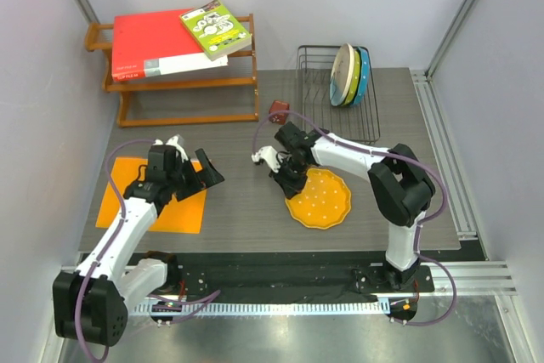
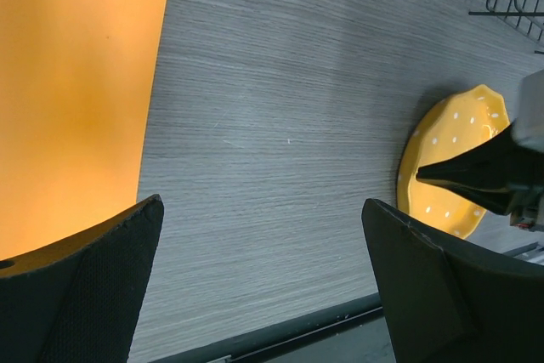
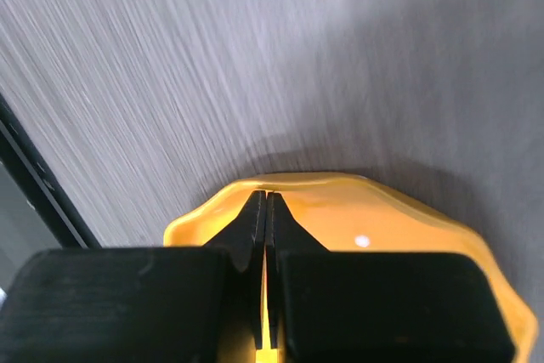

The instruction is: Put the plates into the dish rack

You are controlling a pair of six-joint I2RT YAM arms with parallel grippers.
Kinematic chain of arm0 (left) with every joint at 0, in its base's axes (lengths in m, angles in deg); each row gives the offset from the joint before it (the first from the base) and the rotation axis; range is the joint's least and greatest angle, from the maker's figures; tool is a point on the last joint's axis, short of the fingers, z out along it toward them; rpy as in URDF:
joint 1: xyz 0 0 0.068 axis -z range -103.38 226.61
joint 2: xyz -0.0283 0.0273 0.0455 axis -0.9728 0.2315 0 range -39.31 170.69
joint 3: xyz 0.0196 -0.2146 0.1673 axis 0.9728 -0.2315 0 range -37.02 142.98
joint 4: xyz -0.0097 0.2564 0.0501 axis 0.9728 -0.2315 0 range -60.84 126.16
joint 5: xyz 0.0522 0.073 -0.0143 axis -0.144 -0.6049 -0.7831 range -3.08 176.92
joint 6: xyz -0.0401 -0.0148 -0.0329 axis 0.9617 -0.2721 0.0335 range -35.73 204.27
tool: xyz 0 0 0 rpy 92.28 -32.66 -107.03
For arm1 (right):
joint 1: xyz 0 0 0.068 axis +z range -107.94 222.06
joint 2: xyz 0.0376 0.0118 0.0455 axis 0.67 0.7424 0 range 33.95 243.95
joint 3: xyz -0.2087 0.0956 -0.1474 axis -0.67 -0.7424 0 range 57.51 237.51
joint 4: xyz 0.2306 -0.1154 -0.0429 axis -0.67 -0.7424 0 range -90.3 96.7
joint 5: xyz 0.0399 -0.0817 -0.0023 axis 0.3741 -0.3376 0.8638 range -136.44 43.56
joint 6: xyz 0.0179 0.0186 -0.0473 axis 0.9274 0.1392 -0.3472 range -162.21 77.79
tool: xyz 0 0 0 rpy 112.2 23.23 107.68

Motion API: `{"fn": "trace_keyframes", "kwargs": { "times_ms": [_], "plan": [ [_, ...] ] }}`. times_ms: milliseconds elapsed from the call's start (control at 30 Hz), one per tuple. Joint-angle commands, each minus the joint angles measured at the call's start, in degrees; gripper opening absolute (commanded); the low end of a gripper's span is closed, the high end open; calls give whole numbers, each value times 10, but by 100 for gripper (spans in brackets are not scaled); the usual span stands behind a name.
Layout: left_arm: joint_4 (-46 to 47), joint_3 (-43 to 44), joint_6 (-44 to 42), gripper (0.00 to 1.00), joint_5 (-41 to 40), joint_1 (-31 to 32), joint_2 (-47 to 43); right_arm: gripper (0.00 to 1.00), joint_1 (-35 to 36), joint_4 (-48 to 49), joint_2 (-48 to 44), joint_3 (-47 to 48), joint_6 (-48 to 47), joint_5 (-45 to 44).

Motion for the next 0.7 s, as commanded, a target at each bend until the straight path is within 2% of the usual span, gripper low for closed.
{"fn": "trace_keyframes", "kwargs": {
  "times_ms": [0,100,133,233,267,300,367,467,667],
  "plan": [
    [34,-5,17,100,29,-4,16,7,1,70,-49,58,114,1],
    [68,-8,28,99,53,2,41,34,-11,69,-106,48,149,-55],
    [76,-7,29,99,57,9,58,49,-22,67,-127,38,162,-59],
    [123,0,25,99,72,62,93,71,-106,54,-198,-17,207,-12],
    [139,1,24,98,76,99,104,73,-177,54,-213,-53,255,12],
    [173,3,25,97,85,117,116,79,-211,55,-231,-74,280,61],
    [209,5,36,93,90,168,158,81,-296,71,-277,-139,366,100],
    [298,18,64,88,98,224,229,81,-354,106,-332,-220,446,162],
    [335,108,89,75,119,273,376,80,-422,122,-368,-330,473,177]
  ]
}}
